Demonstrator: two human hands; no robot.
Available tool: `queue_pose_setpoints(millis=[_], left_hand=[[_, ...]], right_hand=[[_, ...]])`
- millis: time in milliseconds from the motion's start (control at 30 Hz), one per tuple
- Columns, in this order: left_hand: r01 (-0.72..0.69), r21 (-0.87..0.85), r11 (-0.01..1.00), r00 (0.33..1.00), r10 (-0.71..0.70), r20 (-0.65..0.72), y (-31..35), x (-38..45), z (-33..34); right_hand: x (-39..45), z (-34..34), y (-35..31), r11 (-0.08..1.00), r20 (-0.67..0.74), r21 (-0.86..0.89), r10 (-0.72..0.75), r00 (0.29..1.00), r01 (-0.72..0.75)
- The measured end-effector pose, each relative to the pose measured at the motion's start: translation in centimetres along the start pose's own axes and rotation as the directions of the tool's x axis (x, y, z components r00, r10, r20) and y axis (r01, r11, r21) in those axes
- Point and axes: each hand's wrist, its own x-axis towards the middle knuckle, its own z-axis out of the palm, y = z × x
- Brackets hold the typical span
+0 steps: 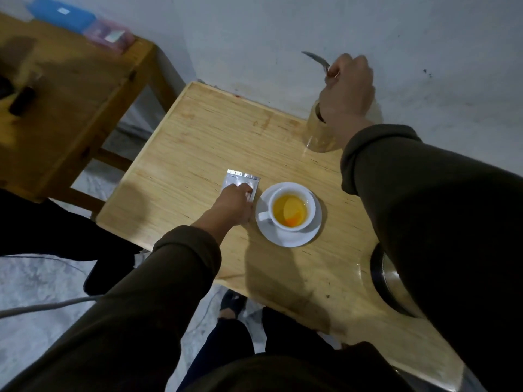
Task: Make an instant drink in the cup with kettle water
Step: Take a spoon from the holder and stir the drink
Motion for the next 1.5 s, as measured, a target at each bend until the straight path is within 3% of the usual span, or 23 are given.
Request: queue_pose_setpoints(millis=[200,367,600,700,800,867,967,1100,1267,1500], left_hand=[[-0.104,-0.168,0.980,0.990,0.119,0.079,0.3,-2.5,-0.9],[-0.147,-0.337,0.930,0.980,0.183,0.077,-0.2,-4.3,-1.0],[-0.162,-0.321,0.933,0.979,0.193,0.070,-0.5,-4.4,-0.4],[-0.169,-0.295,0.940,0.979,0.195,0.060,-0.4,-4.4,-0.3],[-0.171,-0.275,0.946,0.980,0.191,0.048,-0.3,-4.5,-0.2],[-0.160,-0.293,0.943,0.983,0.179,0.038,-0.2,-4.6,0.0],[-0.147,-0.295,0.944,0.986,0.162,0.026,-0.1,-4.8,0.0],[-0.128,-0.291,0.948,0.991,0.135,0.005,0.2,-5.1,0.1],[-0.091,-0.338,0.937,0.996,0.093,-0.011,0.4,-5.3,0.5],[-0.079,-0.350,0.933,0.997,0.068,-0.045,0.7,-5.9,0.8]], right_hand=[[-4.7,-1.8,-0.7,1.000,-0.009,0.008,-0.015,1.000,0.015],[-10.2,-2.4,-0.1,0.989,0.041,0.044,0.142,0.989,-0.144],[-15.9,-2.6,1.7,0.916,0.113,0.148,0.360,0.926,-0.374],[-17.5,-2.8,2.5,0.789,0.236,0.336,0.459,0.857,-0.515],[-18.6,-3.5,2.5,0.542,0.423,0.511,0.518,0.744,-0.667],[-19.1,-4.1,2.2,0.404,0.515,0.579,0.493,0.702,-0.708],[-19.5,-4.5,2.3,0.343,0.597,0.614,0.387,0.702,-0.711],[-19.9,-4.3,3.1,0.501,0.579,0.598,0.270,0.770,-0.625],[-19.6,-3.3,3.5,0.819,0.358,0.431,0.230,0.905,-0.378],[-18.6,-2.5,4.5,0.971,0.317,0.181,0.094,0.944,-0.157]])
